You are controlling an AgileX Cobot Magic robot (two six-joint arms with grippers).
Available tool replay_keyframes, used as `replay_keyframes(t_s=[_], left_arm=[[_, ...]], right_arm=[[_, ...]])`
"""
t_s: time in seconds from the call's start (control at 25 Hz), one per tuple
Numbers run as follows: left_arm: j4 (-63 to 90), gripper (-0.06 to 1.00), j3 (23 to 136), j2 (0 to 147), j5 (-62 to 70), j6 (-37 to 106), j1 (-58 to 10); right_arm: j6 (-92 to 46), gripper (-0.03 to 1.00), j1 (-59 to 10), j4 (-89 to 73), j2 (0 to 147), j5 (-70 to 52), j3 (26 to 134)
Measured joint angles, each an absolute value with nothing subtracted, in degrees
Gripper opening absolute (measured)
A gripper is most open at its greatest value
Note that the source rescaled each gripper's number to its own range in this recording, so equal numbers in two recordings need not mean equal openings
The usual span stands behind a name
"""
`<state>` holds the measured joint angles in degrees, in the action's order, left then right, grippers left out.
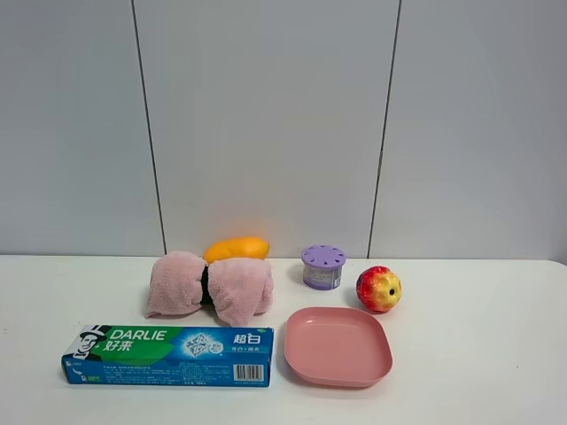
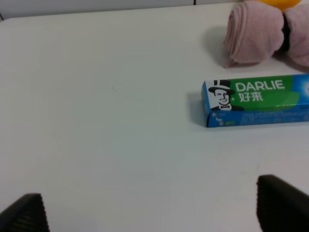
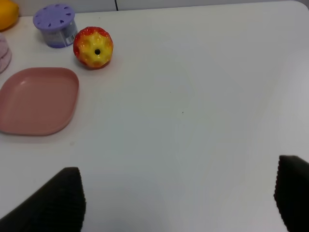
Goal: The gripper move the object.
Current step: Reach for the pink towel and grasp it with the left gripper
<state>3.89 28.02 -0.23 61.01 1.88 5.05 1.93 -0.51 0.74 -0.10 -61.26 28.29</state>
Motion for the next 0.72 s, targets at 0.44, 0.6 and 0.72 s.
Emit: replay_keyframes(t_s=[0.44, 0.6, 0.72], left_arm=[[5.38, 1.0, 29.77, -0.08, 58.74, 3.59, 5.05], [11.86, 1.0, 36.88, 5.59, 55.76, 12.75, 5.05], [17.56, 1.0, 42.79, 14.4, 56.84, 22.37, 5.05]], right_arm=[[1.93, 1.0, -0.51, 0.74, -0.1, -61.26, 28.29], [1.93, 1.0, -0.51, 0.74, -0.1, -61.26, 28.29], [1.93, 1.0, -0.51, 0.74, -0.1, -61.26, 28.29]])
